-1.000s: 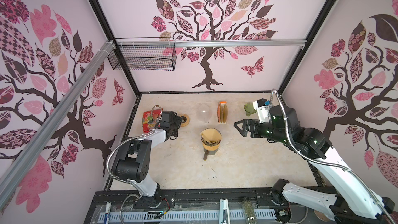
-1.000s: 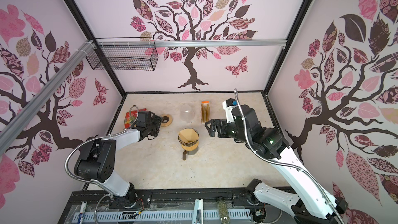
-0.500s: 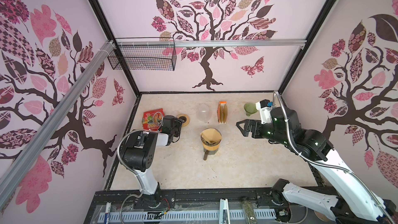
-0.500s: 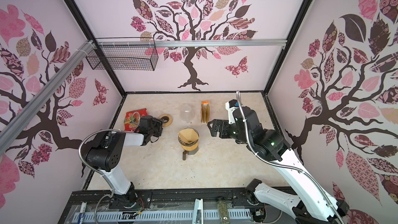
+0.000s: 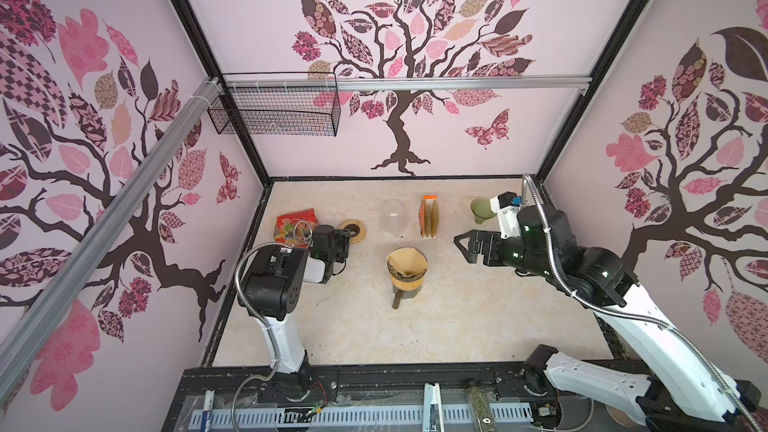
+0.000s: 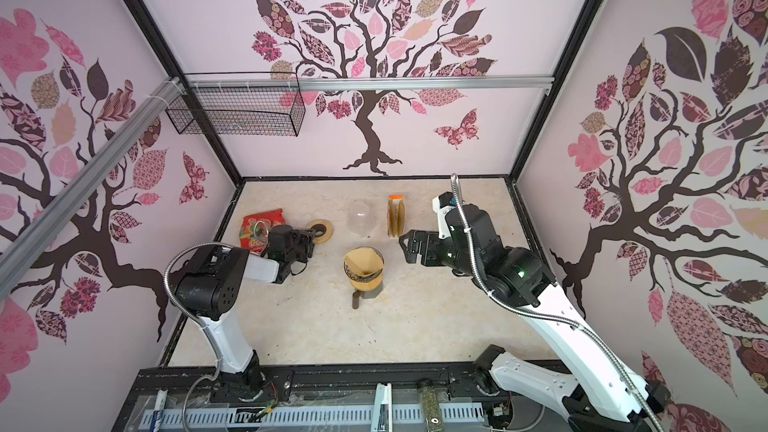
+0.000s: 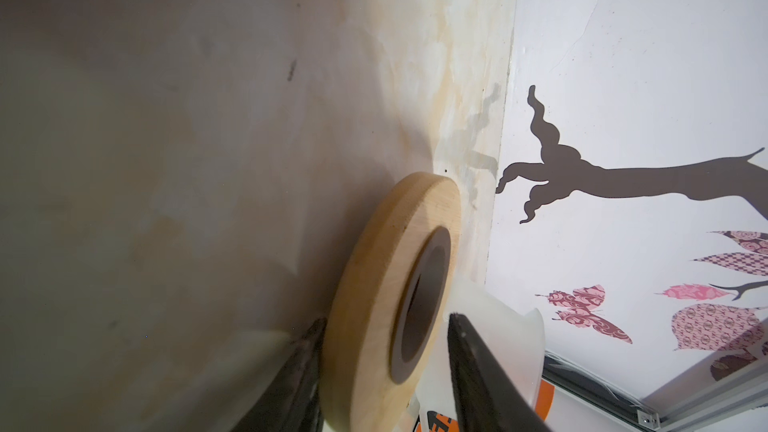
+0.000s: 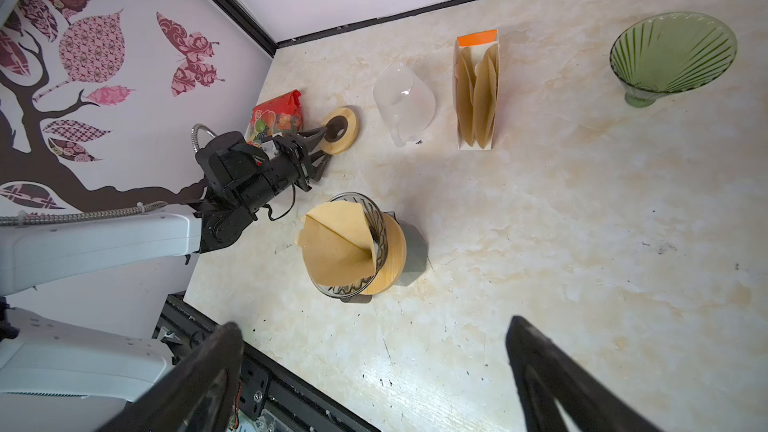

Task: Place the coffee filter in the dripper
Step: 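Move the left gripper to the wooden lid ring while the right gripper withdraws, then grasp the wooden lid ring with the left gripper and lift it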

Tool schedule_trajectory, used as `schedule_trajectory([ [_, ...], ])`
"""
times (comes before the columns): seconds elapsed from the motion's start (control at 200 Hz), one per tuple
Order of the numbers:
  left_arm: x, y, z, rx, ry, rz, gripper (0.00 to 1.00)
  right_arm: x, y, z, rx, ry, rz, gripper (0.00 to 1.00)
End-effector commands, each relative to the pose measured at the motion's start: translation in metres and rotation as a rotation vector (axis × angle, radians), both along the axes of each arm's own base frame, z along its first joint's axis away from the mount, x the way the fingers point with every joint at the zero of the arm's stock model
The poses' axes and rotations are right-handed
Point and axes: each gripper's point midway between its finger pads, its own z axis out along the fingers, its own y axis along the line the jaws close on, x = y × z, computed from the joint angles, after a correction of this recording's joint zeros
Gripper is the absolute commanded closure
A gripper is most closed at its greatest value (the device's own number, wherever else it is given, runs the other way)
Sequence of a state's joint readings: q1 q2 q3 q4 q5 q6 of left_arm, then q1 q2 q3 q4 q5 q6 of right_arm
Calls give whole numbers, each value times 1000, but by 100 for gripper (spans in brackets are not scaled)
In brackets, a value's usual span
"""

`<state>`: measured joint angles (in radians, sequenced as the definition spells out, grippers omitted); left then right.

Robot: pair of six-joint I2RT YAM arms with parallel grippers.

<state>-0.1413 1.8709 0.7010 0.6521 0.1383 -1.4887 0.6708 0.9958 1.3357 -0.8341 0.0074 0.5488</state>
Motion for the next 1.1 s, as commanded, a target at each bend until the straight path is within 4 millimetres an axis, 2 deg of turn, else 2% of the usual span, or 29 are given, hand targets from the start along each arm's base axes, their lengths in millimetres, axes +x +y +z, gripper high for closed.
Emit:
schedule_trajectory([
  [0.0,3,4,2,-25,-27,9,55,1,-1,0,-14,-7,3,0],
  [0.42,7,3,0,-41,-21,8,64,0,-1,-6,-20,8,4,0],
  [1.095,21,5,6,-79,-57,31,70,1,1,-9,-30,13,9,0],
])
